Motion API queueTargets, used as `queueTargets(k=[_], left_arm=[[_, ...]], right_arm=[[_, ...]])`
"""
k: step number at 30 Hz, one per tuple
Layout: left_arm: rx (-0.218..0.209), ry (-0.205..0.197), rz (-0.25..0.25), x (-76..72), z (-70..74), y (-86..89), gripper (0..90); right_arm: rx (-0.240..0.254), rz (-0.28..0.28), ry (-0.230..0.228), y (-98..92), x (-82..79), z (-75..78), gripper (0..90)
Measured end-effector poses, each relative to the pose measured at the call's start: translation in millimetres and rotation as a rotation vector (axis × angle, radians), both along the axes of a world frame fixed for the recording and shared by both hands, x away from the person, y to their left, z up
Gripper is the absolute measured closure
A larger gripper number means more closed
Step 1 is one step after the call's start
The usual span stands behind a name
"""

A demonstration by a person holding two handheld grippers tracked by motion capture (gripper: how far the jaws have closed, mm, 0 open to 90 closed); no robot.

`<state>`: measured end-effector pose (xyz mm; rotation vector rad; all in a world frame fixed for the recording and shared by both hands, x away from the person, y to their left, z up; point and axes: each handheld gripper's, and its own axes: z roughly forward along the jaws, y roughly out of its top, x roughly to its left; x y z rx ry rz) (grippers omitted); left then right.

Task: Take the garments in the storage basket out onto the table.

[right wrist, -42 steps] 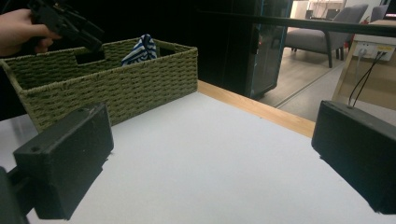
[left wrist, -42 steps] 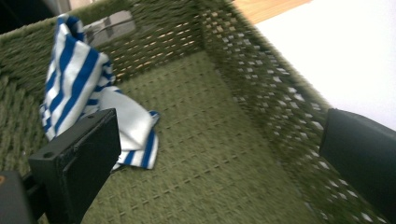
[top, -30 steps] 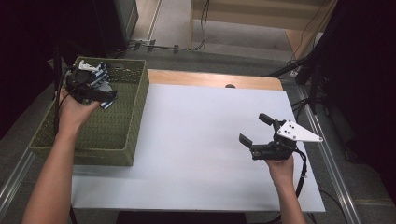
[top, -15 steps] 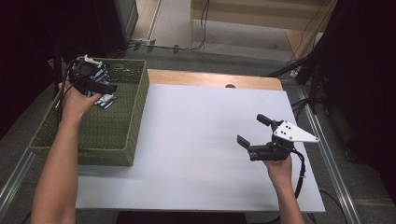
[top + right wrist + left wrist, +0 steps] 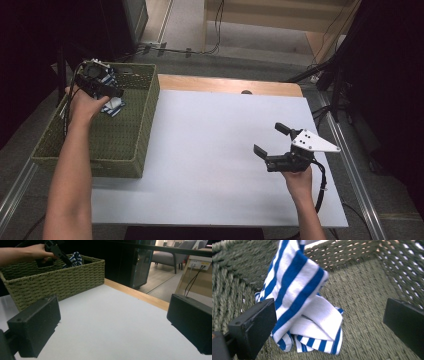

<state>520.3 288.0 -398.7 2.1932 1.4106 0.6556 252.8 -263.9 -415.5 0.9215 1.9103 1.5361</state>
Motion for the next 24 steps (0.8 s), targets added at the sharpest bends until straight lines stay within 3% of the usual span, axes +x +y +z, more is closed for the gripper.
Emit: queueTargets(k=[5,10,16,21,22,24], left_arm=[[0.02,0.019,0.056,10.6,-6.4,5.0,0.0],[0.015,0.015,0.055,16.3,-9.6,6.5,0.2],[-0.016,0.013,0.093,21.7,-18.5,10.5,2.4],[0.0,0.03,0.095,27.1,-21.0,7.5,5.2],[0.027,0.046,0.104,29.9,-21.4,4.8,5.8],[0.018,0.051,0.106,30.9,-21.4,4.7,9.2]], right_arm=[[-0.003,-0.006,0.006,0.0,0.0,-1.0,0.0],[-0.001,-0.011,0.009,-1.2,0.7,-1.9,0.0],[-0.006,-0.011,0.013,-0.4,1.0,-2.2,0.0],[-0.007,-0.011,0.016,0.0,1.9,-2.8,0.0],[-0.009,-0.01,0.019,0.3,2.1,-3.2,0.0],[-0.01,-0.01,0.019,0.5,2.3,-3.5,0.0]])
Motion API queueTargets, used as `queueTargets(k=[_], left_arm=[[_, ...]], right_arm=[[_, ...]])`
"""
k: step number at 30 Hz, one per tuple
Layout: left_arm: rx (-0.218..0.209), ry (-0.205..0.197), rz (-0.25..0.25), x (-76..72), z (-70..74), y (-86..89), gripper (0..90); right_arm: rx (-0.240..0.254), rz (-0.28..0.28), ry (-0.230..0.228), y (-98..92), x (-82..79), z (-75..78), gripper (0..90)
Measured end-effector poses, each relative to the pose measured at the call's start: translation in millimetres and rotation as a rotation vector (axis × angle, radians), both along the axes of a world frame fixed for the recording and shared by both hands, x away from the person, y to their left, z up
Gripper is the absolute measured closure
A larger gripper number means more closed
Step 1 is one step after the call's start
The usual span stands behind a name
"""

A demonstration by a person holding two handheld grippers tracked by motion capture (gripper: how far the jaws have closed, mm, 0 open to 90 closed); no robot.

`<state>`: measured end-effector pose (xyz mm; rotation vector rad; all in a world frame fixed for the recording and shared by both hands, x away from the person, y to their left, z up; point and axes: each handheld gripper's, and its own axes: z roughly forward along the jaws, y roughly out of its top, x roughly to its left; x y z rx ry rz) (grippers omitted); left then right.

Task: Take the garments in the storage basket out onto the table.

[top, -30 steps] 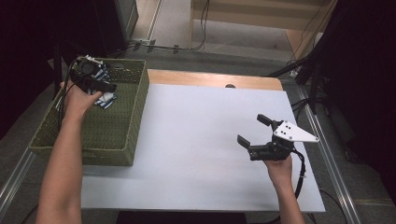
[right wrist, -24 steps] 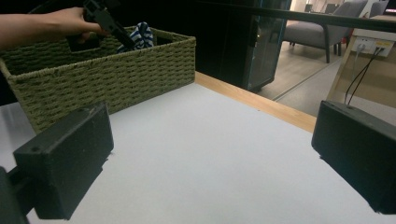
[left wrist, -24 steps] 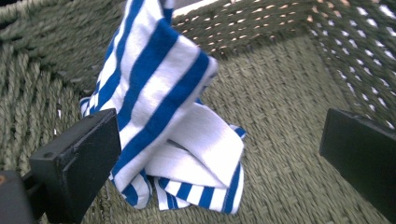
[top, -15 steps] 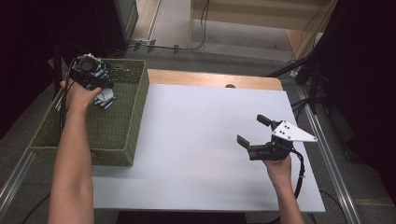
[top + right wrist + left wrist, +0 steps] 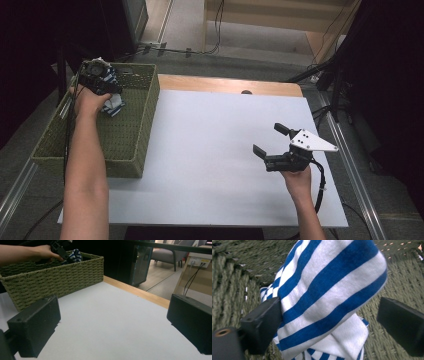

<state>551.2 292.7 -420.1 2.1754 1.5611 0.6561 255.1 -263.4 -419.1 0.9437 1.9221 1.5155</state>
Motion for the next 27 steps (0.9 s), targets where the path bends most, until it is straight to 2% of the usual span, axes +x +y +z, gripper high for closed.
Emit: queueTargets(k=[1,2,7,8,9,10,13,14,15,17,19,20,22,23,24,27], left_arm=[[0.0,-0.001,0.007,0.8,-0.1,0.1,9.2],[-0.008,0.002,0.013,2.1,0.2,1.7,13.7],[-0.01,0.001,0.025,3.6,-1.6,3.6,18.5],[0.02,0.014,0.017,3.7,-3.4,1.8,23.2],[0.02,0.014,0.017,3.7,-3.4,1.8,24.0],[0.045,0.023,0.018,4.0,-5.8,0.8,26.3],[0.045,0.025,0.021,4.1,-7.1,0.5,34.2],[0.069,0.032,0.008,3.9,-8.2,-0.9,36.9],[0.069,0.032,0.008,3.9,-8.2,-0.9,39.3],[0.096,0.035,0.004,3.4,-7.3,-2.6,48.2],[0.092,0.037,0.018,2.9,-5.7,-2.2,57.1],[0.075,0.038,0.023,2.4,-3.8,-1.3,62.1],[0.076,0.04,0.023,2.0,-2.9,-1.5,71.7],[0.078,0.041,0.021,1.6,-2.5,-1.9,71.7],[0.084,0.045,0.015,1.2,-2.5,-2.8,77.5],[0.078,0.052,0.016,1.1,-2.5,-2.7,79.3]], right_arm=[[0.0,0.0,0.0,0.0,0.0,0.0,0.0],[-0.001,-0.001,-0.001,-0.2,-0.2,0.0,0.0],[0.001,-0.003,-0.004,-1.5,-0.3,-0.2,0.0],[0.006,-0.005,0.002,-1.7,-0.2,-0.5,0.0],[0.006,-0.005,0.002,-1.7,-0.2,-0.5,0.0],[0.004,-0.005,0.013,-1.4,0.9,-1.2,0.0],[-0.001,-0.001,0.014,-0.1,1.4,-2.0,0.0],[-0.002,-0.004,0.016,0.4,1.2,-2.0,0.0],[-0.002,-0.004,0.016,0.4,1.2,-2.0,0.0],[-0.002,-0.005,0.014,0.7,1.2,-2.0,0.0],[-0.002,-0.004,0.015,0.5,1.1,-2.0,0.0],[-0.003,-0.004,0.016,0.4,1.0,-1.9,0.0],[-0.003,-0.003,0.015,0.3,0.8,-1.9,0.0],[-0.003,-0.003,0.015,0.3,0.8,-1.9,0.0],[-0.003,-0.003,0.014,0.2,0.6,-1.8,0.0],[-0.003,-0.004,0.014,0.2,0.7,-1.8,0.0]])
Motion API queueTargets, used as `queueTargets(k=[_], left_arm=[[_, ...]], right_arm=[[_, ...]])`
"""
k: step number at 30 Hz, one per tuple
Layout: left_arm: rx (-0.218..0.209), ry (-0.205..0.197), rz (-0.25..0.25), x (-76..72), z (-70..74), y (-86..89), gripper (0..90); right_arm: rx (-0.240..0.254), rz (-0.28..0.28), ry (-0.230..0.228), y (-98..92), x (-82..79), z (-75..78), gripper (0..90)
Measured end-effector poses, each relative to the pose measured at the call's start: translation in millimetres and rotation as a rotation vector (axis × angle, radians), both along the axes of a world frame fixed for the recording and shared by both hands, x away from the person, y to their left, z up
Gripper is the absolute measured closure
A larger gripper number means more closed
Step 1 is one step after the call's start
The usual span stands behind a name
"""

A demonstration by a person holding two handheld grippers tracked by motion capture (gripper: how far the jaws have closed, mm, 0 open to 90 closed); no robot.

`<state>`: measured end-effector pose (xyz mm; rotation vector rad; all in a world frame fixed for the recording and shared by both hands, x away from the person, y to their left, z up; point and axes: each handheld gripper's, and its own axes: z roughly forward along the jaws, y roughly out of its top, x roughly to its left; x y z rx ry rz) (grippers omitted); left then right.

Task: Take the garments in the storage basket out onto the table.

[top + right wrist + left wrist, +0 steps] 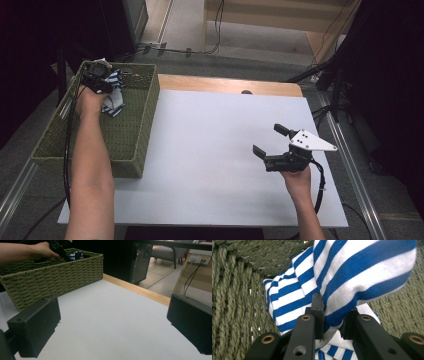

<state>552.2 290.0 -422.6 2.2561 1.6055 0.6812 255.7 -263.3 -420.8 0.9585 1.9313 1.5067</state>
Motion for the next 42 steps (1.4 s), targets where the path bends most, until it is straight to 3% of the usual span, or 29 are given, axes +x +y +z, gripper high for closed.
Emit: queueTargets(k=[12,26,30,32,38,42], left_arm=[[-0.031,-0.005,-0.013,-2.4,3.8,3.5,80.9],[-0.047,-0.036,-0.14,-16.9,11.2,12.0,81.0],[-0.046,-0.052,-0.201,-22.5,14.3,12.0,81.0],[-0.072,-0.062,-0.214,-24.8,15.6,13.2,81.1],[-0.069,-0.07,-0.279,-29.9,21.8,11.6,81.2],[-0.103,-0.077,-0.319,-33.9,27.6,11.8,81.3]], right_arm=[[-0.001,-0.002,-0.002,0.1,0.1,-0.2,0.0],[0.007,-0.011,-0.011,-1.9,0.0,0.5,0.0],[0.007,-0.009,-0.013,-2.0,0.7,0.4,0.0],[0.01,-0.011,-0.013,-2.4,0.3,0.5,0.0],[0.014,-0.015,-0.013,-4.0,0.1,0.5,0.0],[0.019,-0.015,-0.018,-5.6,-0.1,1.1,0.0]])
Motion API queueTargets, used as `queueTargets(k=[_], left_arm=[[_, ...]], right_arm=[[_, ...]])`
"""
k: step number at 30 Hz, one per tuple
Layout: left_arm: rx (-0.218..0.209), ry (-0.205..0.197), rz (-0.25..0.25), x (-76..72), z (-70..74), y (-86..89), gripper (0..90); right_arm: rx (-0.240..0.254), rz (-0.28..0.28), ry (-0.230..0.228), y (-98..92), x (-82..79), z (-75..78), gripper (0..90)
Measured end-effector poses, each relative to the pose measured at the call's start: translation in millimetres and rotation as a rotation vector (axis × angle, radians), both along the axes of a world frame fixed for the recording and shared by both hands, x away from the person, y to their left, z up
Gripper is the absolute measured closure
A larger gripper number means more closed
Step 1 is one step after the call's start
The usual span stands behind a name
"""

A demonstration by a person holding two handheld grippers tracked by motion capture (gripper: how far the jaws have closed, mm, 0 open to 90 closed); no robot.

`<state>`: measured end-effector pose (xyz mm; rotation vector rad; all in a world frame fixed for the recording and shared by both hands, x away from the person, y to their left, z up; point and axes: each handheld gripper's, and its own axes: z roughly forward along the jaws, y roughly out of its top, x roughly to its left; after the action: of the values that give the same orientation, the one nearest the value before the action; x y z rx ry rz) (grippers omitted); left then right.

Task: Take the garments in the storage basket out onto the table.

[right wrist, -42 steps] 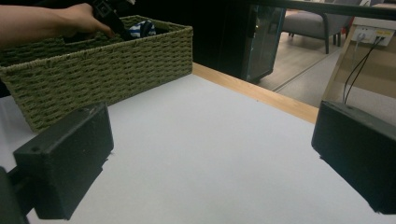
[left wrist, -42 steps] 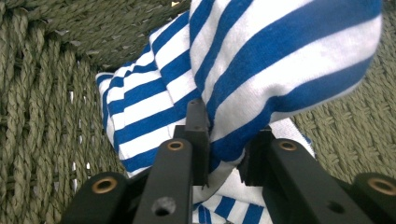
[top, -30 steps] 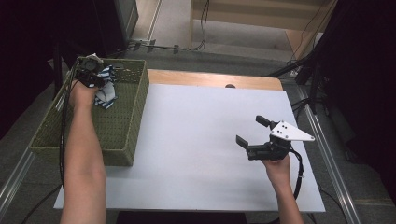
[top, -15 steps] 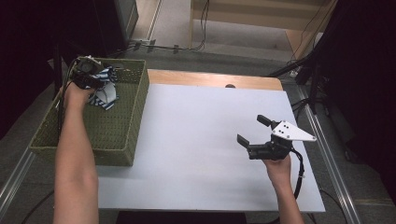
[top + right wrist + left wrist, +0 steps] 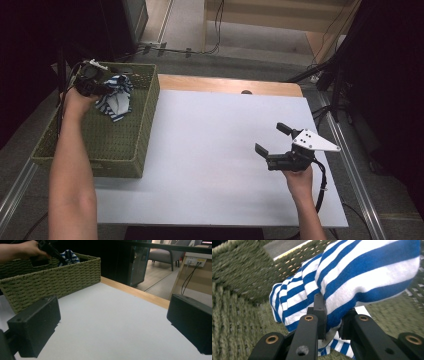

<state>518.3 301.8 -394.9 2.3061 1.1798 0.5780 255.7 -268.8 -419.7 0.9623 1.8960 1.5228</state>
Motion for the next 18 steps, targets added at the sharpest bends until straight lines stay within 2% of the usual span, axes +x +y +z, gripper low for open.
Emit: queueTargets(k=[3,6,11,13,18], left_arm=[[-0.033,-0.025,-0.029,-5.3,5.7,-1.6,81.4],[-0.054,-0.041,-0.048,-8.0,9.0,-2.2,81.4],[-0.077,-0.063,-0.111,-14.9,17.6,-4.8,81.4],[-0.095,-0.088,-0.15,-20.2,24.2,-8.2,81.5],[-0.128,-0.123,-0.186,-27.1,33.0,-11.9,81.6]], right_arm=[[0.003,0.0,-0.004,0.1,0.0,0.4,0.0],[0.003,0.002,-0.005,0.5,-0.1,0.4,0.0],[0.004,0.003,-0.01,-0.4,0.0,0.7,0.0],[0.008,-0.004,-0.005,-0.9,-0.8,1.0,0.0],[0.011,-0.003,-0.008,-1.5,-1.1,1.4,0.0]])
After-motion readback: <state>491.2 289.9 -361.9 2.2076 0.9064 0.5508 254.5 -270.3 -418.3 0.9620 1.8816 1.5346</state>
